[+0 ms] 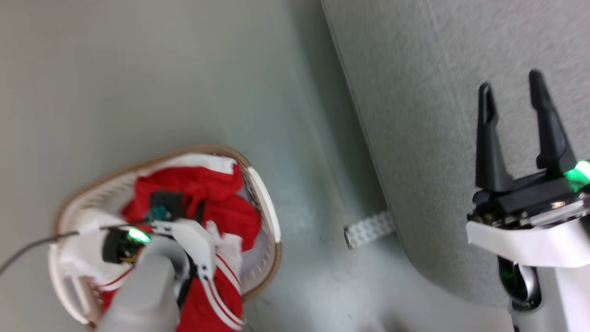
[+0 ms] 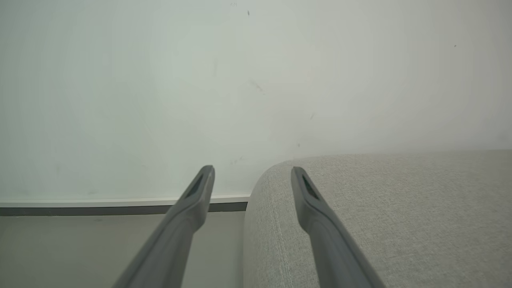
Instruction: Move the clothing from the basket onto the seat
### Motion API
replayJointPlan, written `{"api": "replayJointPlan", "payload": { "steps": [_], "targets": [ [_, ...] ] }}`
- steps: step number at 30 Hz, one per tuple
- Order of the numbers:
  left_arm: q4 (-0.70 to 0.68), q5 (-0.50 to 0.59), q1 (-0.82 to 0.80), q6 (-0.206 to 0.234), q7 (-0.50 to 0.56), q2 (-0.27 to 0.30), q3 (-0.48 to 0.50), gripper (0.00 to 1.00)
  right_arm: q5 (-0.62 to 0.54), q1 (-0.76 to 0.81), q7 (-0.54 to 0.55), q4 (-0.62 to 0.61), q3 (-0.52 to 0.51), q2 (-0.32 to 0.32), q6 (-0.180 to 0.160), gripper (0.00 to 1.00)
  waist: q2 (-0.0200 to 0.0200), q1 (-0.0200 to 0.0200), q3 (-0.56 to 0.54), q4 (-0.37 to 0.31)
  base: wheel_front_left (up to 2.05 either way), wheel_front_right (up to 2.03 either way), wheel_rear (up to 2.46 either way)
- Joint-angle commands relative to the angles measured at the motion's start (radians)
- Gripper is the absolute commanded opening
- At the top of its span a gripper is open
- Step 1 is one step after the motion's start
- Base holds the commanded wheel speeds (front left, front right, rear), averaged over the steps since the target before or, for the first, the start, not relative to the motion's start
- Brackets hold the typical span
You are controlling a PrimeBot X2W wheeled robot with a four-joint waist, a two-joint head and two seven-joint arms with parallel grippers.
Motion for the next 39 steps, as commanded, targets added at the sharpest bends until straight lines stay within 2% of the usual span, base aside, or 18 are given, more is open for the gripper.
{"api": "replayJointPlan", "payload": {
  "steps": [1,9,20,29,39],
  "targets": [
    [-0.009,-0.011,0.039,-0.008,-0.007,-0.011,0.0,0.0,-0.01,0.03,0.001,0.015,-0.003,0.0,-0.002,1.0,0.0,0.0,-0.132,0.056,0.0,0.0,0.0],
    [-0.143,-0.076,0.132,-0.054,-0.013,-0.055,0.0,0.0,-0.051,0.119,0.001,0.068,-0.006,-0.001,-0.002,1.0,0.0,0.0,-0.331,0.124,0.0,0.0,0.0],
    [-0.397,-0.151,0.249,-0.077,-0.004,-0.062,-0.049,0.0,-0.065,0.242,0.001,0.132,-0.012,-0.001,-0.002,1.0,0.0,0.0,-0.536,0.189,0.0,0.0,0.0],
    [-0.703,-0.201,0.346,-0.049,0.082,-0.036,-0.032,0.0,-0.074,0.327,0.001,0.157,-0.029,-0.001,-0.002,1.0,0.0,0.0,-0.647,0.228,0.0,0.0,0.0],
    [-0.985,-0.237,0.388,0.007,0.209,0.014,0.001,0.0,-0.057,0.385,0.001,0.168,-0.006,-0.001,-0.002,1.0,0.0,0.0,-0.723,0.243,0.0,0.0,0.0]
  ]
}}
